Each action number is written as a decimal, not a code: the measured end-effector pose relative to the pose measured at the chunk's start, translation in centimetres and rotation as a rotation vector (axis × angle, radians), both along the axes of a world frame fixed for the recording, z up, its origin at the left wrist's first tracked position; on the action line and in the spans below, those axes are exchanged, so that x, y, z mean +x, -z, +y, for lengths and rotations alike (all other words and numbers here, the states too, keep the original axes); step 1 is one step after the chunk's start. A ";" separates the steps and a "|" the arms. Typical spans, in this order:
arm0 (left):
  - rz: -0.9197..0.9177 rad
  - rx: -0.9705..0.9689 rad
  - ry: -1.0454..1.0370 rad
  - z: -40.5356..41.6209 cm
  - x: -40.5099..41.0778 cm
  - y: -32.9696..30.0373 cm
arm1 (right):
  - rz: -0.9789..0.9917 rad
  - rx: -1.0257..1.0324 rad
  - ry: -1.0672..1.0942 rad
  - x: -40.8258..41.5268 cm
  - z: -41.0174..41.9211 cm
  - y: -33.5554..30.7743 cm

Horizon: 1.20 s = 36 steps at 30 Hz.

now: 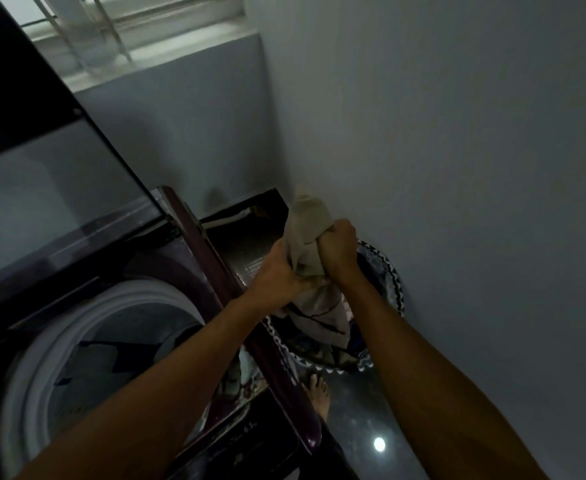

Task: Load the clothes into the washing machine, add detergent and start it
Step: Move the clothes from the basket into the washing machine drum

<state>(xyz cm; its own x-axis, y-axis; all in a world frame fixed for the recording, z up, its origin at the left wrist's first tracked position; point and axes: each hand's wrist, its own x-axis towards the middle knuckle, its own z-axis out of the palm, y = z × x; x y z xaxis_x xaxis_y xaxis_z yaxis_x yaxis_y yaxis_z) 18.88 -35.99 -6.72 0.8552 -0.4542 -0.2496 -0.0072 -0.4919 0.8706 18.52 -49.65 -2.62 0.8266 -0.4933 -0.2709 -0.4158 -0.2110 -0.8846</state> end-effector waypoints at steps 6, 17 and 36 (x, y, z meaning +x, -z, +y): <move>-0.089 0.155 0.013 -0.8 0.4 -3.1 | -0.051 0.075 0.074 -0.5 -0.1 -2.3; -0.322 -0.083 0.012 -1.6 0.8 -13.3 | -0.209 0.073 0.058 0.9 -0.7 -12.8; -0.771 0.004 -0.193 7.2 -0.7 -17.2 | 0.230 0.352 -0.629 -2.6 3.0 -9.0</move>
